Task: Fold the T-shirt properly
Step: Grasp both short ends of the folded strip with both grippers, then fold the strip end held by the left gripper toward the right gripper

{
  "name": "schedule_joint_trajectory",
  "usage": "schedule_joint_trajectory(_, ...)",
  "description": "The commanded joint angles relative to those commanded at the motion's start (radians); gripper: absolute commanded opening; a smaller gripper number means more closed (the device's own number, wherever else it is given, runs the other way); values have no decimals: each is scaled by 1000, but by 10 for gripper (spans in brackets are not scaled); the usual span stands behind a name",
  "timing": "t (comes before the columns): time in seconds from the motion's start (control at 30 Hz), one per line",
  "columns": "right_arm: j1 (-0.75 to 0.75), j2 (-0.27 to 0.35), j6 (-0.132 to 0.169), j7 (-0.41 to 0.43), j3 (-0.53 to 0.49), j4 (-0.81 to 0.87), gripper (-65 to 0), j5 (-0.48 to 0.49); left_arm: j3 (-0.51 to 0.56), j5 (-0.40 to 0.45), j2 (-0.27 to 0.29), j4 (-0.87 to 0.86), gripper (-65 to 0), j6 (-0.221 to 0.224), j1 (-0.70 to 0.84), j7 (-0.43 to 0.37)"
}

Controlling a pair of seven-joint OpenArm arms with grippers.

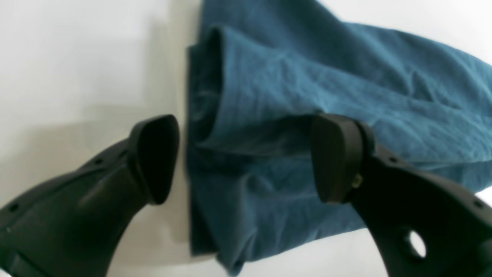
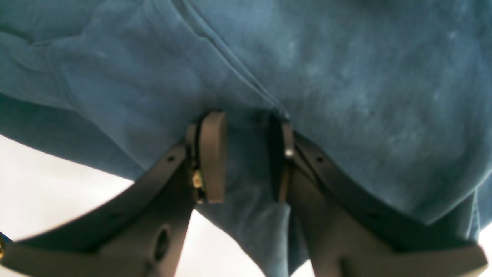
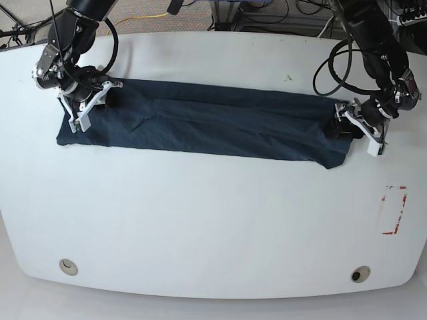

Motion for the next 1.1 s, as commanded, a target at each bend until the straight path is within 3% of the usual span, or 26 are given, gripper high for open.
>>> schedule_joint_trajectory(0.07, 0, 0, 0, 0, 2, 0, -477, 0, 3, 0, 0, 0, -344, 0, 0, -3)
schedule_joint_trajectory(0.17, 0, 0, 0, 0, 3, 0, -477, -2, 8, 5, 0, 0, -581, 0, 0, -6)
schedule_joint_trajectory(0.23, 0, 0, 0, 0, 3, 0, -477, -2, 9, 5, 0, 2, -650, 0, 0, -14)
schedule_joint_trajectory(0.43, 0, 0, 0, 0, -2, 0, -477, -2, 6, 5, -9, 28, -650, 0, 3, -21)
schedule_joint_trajectory(0.63, 0, 0, 0, 0, -2, 0, -477, -2, 14, 5, -11, 245, -650, 0, 72, -18)
schedule_joint_trajectory(0.9, 0, 0, 0, 0, -2, 0, -477, -2, 192, 5, -32, 511, -650, 0, 160, -18)
schedule_joint_trajectory(1.1, 0, 0, 0, -2, -2, 0, -477, -2, 339, 5, -35, 609, -650, 0, 175, -18)
